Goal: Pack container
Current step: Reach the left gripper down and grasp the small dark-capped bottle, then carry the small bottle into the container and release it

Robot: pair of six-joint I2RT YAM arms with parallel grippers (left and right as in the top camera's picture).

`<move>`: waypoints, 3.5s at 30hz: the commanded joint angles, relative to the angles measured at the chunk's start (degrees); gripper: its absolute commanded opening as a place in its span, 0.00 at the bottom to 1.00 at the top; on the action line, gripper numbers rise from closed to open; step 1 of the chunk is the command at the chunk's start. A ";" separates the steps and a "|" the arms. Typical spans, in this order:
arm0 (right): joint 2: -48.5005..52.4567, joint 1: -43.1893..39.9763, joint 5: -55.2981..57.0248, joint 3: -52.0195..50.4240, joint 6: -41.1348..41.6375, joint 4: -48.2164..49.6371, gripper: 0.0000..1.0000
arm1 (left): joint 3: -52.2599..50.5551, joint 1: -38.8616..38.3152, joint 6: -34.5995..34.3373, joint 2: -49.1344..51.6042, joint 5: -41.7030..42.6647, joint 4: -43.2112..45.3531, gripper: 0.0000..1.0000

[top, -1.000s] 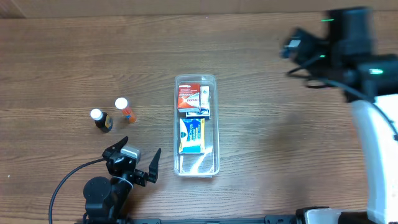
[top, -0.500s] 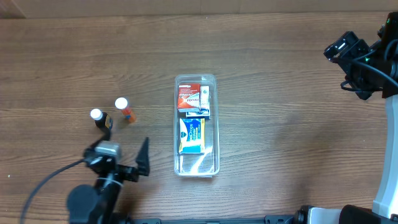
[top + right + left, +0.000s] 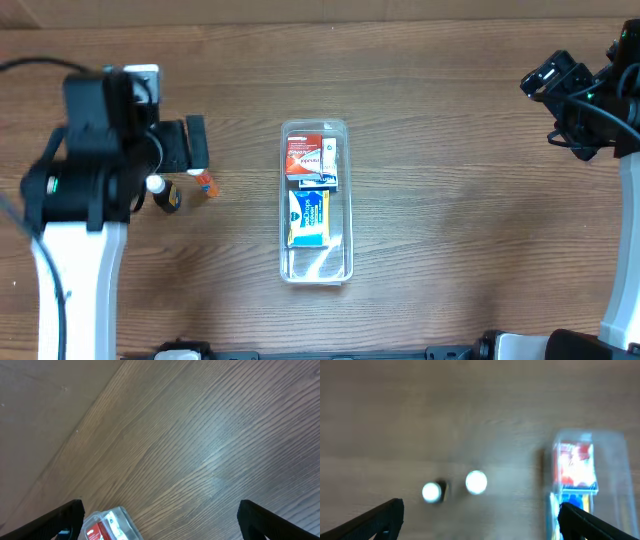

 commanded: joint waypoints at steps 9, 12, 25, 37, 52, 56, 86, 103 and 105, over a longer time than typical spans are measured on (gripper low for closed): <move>-0.22 -0.11 -0.13 0.46 0.02 0.31 1.00 | 2.71 0.90 -5.14 23.69 -2.78 -4.87 0.91; -0.22 -0.11 -0.13 0.46 0.02 0.28 1.00 | 2.71 1.11 -5.11 27.43 -2.54 -4.94 0.84; -0.22 -0.11 -0.13 0.46 0.02 0.31 1.00 | 2.69 7.43 -6.80 18.49 -4.50 -10.05 0.89; -0.22 -0.11 -0.13 0.46 0.02 0.31 1.00 | -10.54 16.83 -3.10 18.99 2.21 -2.10 0.95; -0.22 -0.11 -0.13 0.46 0.02 0.31 1.00 | -12.94 16.81 5.57 25.09 7.06 6.78 0.69; -0.22 -0.11 -0.13 0.46 0.02 0.28 1.00 | -12.94 16.85 6.10 26.93 6.62 6.69 0.56; -0.22 -0.11 -0.13 0.48 0.02 0.31 1.00 | 17.07 -22.43 -34.14 16.20 -2.80 -14.21 0.12; -0.22 -0.11 -0.13 0.46 0.02 0.31 1.00 | -10.10 -37.51 -48.68 19.17 2.16 10.14 0.05; -0.22 -0.11 -0.13 0.46 0.02 0.31 1.00 | -10.36 -37.51 -48.65 20.46 2.14 10.80 0.05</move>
